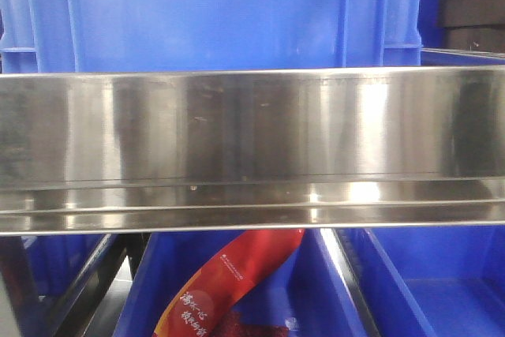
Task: Grab block from conveyor and place in blue bin
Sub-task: 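Move the left gripper with green brick over a blue bin, then open the left gripper to drop the green brick into the bin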
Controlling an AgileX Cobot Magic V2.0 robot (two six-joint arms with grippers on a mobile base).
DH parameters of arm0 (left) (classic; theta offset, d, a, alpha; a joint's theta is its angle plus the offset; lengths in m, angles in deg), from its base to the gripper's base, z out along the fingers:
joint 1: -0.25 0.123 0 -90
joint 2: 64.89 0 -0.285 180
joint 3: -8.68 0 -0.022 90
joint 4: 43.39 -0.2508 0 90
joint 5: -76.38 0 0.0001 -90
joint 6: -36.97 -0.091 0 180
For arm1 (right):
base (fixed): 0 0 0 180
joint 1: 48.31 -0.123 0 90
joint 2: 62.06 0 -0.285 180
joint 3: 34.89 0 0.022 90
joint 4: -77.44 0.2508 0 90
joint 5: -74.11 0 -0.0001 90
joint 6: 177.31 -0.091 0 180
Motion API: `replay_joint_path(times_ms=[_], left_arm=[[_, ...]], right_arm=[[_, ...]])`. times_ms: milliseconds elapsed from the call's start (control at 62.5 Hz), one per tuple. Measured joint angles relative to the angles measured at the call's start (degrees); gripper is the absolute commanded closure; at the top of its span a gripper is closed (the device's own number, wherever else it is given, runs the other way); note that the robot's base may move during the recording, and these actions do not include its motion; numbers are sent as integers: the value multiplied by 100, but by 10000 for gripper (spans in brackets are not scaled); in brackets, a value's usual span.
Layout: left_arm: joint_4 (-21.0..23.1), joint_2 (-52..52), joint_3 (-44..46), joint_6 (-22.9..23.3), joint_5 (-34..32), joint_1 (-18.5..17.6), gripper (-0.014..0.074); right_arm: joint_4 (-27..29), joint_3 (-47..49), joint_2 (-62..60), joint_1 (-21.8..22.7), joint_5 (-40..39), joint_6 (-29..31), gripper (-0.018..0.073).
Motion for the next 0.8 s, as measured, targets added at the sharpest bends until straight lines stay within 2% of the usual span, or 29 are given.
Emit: replay_joint_path(times_ms=[96,192,320,400,480,544,624,656,720,768,800], left_arm=[[0,440,211,0,-207,-442,708],[11,893,368,0,-593,-722,708],[23,1520,563,0,-1125,-927,701],[22,1824,703,0,-1226,-1005,628],[22,2049,796,0,-1281,-1042,500],[22,2174,811,0,-1304,-1056,384],[68,2273,821,0,-1304,-1064,283],[148,2287,821,0,-1304,-1064,250],[261,2296,821,0,-1304,-1064,222],[312,2296,831,0,-1316,-1064,213],[326,2296,832,-5,-1316,-1064,213]], right_arm=[[0,254,409,-117,-85,0,721],[51,386,707,-142,-109,0,721],[751,617,948,-92,357,0,721],[979,771,1017,-17,671,0,720],[1020,895,1045,47,831,0,680],[986,963,1045,57,876,0,581],[937,1002,1054,57,969,0,361],[925,1015,1085,57,1074,0,237],[925,1015,1134,57,1232,0,76],[914,1015,1177,57,1350,0,-10],[914,1015,1200,62,1411,0,-14]])
